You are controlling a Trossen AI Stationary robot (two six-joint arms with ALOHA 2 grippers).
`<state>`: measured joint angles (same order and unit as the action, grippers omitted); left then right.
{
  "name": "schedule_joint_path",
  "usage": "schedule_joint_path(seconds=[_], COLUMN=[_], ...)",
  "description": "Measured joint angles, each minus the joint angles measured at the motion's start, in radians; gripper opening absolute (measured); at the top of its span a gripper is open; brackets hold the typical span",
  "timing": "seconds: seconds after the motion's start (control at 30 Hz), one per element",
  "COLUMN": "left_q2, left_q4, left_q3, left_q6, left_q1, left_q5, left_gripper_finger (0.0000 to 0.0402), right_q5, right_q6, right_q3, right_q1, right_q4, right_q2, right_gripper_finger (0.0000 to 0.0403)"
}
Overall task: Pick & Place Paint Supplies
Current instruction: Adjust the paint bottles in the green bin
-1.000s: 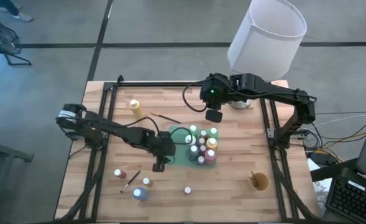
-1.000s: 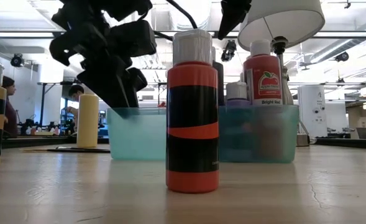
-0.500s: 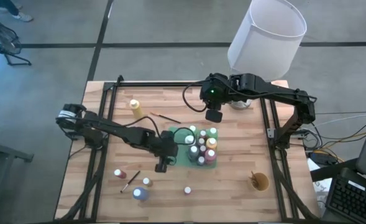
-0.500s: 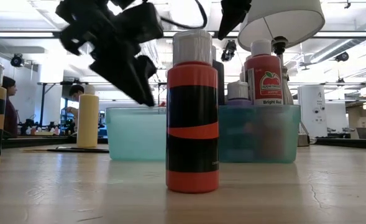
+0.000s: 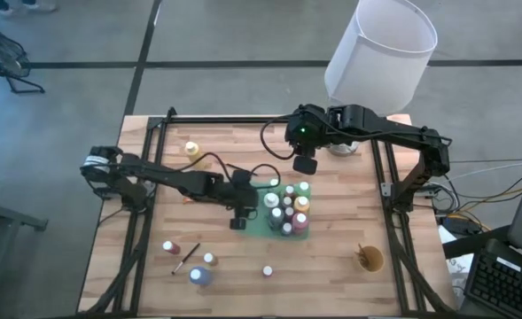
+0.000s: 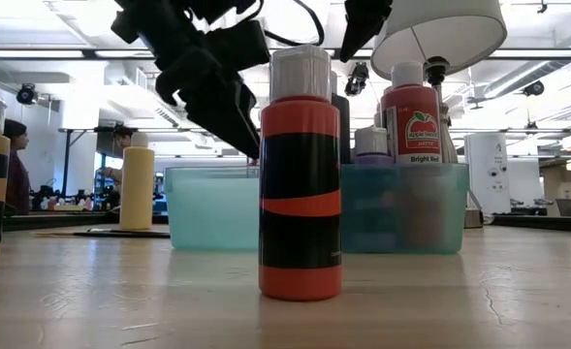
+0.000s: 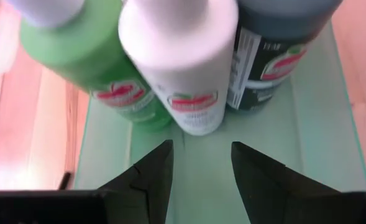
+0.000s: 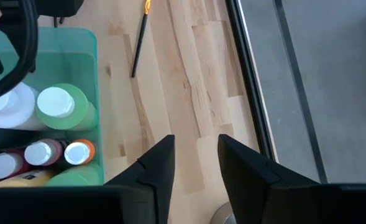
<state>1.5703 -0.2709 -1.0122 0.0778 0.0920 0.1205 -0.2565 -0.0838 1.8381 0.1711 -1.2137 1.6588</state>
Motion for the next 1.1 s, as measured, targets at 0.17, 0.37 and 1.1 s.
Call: schedule_joint_path(seconds=[0.17,0.37,1.1], left_q2=[0.0,0.0,0.004], left_q4=[0.044,0.081,0.079], left_q3=[0.0,0.0,0.0], left_q6=[0.02,0.038,0.026], left_q1=[-0.005,-0.006,-0.051], left_q5=[-0.002,-0.003,-0.041], left_gripper_finger=[0.0168,0.0168,0.0168], right_q5=[0.0,0.0,0.0], right_q6=[-0.002,-0.003,-0.003], right_q3=[0.0,0.0,0.0], right_q1=[0.0,0.0,0.0], right_q4=[0.0,0.0,0.0], right_q2=[0.0,0.0,0.0], right_gripper_finger=[0.0099,0.0075,0.0067])
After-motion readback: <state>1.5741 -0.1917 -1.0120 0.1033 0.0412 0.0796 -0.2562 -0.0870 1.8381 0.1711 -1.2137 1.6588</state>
